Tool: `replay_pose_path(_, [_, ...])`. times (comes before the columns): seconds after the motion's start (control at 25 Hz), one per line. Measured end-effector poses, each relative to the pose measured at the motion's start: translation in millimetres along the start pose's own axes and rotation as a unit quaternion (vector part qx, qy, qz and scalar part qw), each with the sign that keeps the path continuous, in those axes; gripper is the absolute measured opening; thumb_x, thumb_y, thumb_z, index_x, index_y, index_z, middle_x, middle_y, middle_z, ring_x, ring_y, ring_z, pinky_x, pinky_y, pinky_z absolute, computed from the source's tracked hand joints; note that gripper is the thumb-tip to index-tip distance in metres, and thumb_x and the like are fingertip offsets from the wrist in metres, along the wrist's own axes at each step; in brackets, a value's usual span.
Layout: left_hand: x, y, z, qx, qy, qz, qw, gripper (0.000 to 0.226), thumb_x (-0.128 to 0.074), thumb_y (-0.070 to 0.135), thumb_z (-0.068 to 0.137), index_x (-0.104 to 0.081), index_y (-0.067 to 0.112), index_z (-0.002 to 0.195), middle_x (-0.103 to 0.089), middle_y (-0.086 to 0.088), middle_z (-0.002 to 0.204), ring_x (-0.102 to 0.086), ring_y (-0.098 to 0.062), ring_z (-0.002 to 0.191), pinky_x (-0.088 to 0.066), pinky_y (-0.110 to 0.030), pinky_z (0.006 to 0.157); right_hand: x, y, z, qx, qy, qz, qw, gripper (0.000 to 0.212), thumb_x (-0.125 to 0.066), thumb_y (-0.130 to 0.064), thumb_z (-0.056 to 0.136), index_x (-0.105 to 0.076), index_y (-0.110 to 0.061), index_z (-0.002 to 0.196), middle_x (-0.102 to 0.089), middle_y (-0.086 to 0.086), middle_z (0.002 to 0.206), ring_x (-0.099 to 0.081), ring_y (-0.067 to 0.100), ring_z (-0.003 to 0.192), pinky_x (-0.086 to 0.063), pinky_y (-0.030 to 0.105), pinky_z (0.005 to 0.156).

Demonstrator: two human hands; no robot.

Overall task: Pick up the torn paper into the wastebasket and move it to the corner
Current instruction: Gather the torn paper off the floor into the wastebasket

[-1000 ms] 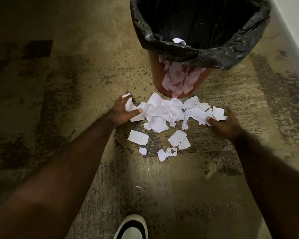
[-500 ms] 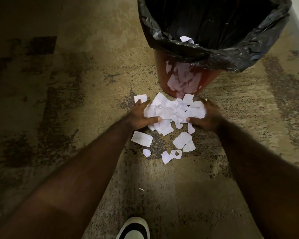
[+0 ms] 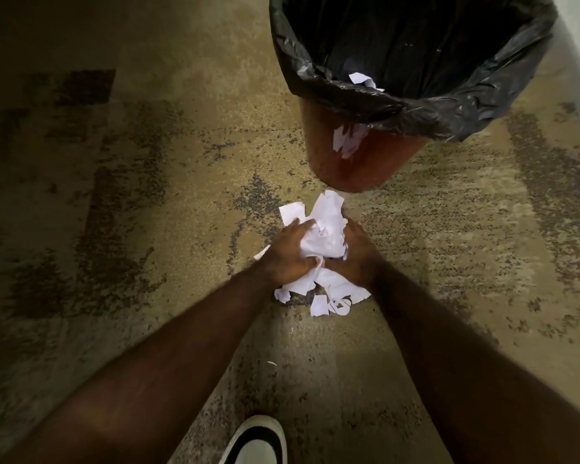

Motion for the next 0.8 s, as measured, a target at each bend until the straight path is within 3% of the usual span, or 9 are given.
replay_pose_path(0.16, [-8.7, 5.0, -13.1, -0.026, 0.015, -0.119, 0.992, 0.068, -0.064, 0.000, 0.082, -0.039, 0.014, 0.144, -0.046, -0.006, 0.145, -0.042, -0.020, 0.136, -0.034, -0.034, 0.114, -7.4, -15.9, -15.0, 0.034, 0.008, 0.044, 0.998, 0.061, -0.068, -0.039, 0.082, -0.057, -0.008, 0.134, -0.060, 0.015, 0.135, -0.055, 0.032, 0.127, -0.043, 0.048, 0.110])
replay_pose_path(0.24, [-8.2, 11.3, -21.4, -0.027, 0.007, -0.154, 0.988, 0.060, -0.057, -0.005, 0.085, -0.042, 0.014, 0.140, -0.054, 0.007, 0.131, -0.052, -0.010, 0.122, -0.041, -0.025, 0.104, -6.8, -26.0, -24.1, 0.038, -0.002, 0.081, 0.996, 0.049, -0.065, -0.044, 0.089, -0.060, -0.017, 0.129, -0.067, 0.007, 0.124, -0.063, 0.024, 0.117, -0.049, 0.046, 0.102])
replay_pose_path(0.28, [-6.5, 14.4, -25.1, -0.024, 0.005, -0.161, 0.987, 0.059, -0.057, -0.005, 0.087, -0.042, 0.016, 0.140, -0.055, 0.009, 0.126, -0.054, -0.008, 0.118, -0.043, -0.020, 0.099, -4.0, -30.7, -27.9, 0.032, 0.000, 0.094, 0.995, 0.047, -0.065, -0.044, 0.091, -0.059, -0.019, 0.130, -0.068, 0.003, 0.123, -0.064, 0.020, 0.114, -0.051, 0.040, 0.100])
replay_pose_path(0.4, [-1.6, 20.2, -33.6, -0.032, 0.017, -0.176, 0.984, 0.057, -0.059, -0.001, 0.089, -0.042, 0.020, 0.140, -0.058, 0.011, 0.120, -0.057, -0.007, 0.113, -0.043, -0.007, 0.088, 2.8, -38.1, -38.2, 0.012, -0.018, 0.119, 0.993, 0.035, -0.067, -0.032, 0.096, -0.057, -0.024, 0.129, -0.066, -0.012, 0.110, -0.062, -0.003, 0.097, -0.040, -0.003, 0.080])
replay_pose_path(0.44, [1.1, 22.4, -36.4, -0.033, 0.025, -0.174, 0.984, 0.057, -0.059, -0.001, 0.089, -0.043, 0.019, 0.140, -0.059, 0.010, 0.118, -0.057, -0.006, 0.112, -0.043, -0.006, 0.088, 6.6, -40.2, -41.0, 0.010, -0.019, 0.115, 0.993, 0.031, -0.067, -0.029, 0.096, -0.056, -0.028, 0.126, -0.064, -0.017, 0.104, -0.061, -0.010, 0.092, -0.036, -0.007, 0.074])
replay_pose_path(0.48, [4.8, 25.9, -38.8, -0.039, 0.033, -0.176, 0.983, 0.057, -0.059, -0.001, 0.089, -0.043, 0.019, 0.139, -0.060, 0.009, 0.118, -0.057, -0.007, 0.112, -0.045, -0.009, 0.091, 10.6, -43.0, -42.9, 0.015, -0.014, 0.109, 0.994, 0.031, -0.066, -0.027, 0.097, -0.057, -0.028, 0.126, -0.065, -0.016, 0.104, -0.063, -0.009, 0.094, -0.038, -0.004, 0.075])
replay_pose_path(0.6, [17.1, 35.0, -44.9, -0.047, 0.058, -0.177, 0.981, 0.053, -0.061, 0.003, 0.087, -0.047, 0.018, 0.136, -0.063, 0.005, 0.119, -0.059, -0.013, 0.115, -0.048, -0.033, 0.101, 23.5, -58.3, -49.1, 0.041, -0.005, 0.097, 0.994, 0.038, -0.064, -0.022, 0.098, -0.057, -0.020, 0.134, -0.070, 0.002, 0.120, -0.065, 0.018, 0.113, -0.046, 0.022, 0.089])
replay_pose_path(0.8, [49.1, 65.4, -67.2, -0.058, 0.077, -0.182, 0.979, 0.054, -0.063, 0.008, 0.088, -0.046, 0.022, 0.137, -0.065, 0.001, 0.123, -0.061, -0.014, 0.114, -0.050, -0.040, 0.100, 54.1, -89.4, -59.3, 0.059, 0.002, 0.080, 0.995, 0.044, -0.067, -0.022, 0.096, -0.055, -0.021, 0.138, -0.069, 0.005, 0.124, -0.065, 0.021, 0.113, -0.048, 0.028, 0.092])
Point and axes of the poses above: each hand's wrist, its own z-axis towards the middle knuckle, its own x-axis out of the back of the hand, y = z × x, the point moved 7 cm from there along z, towards the middle knuckle
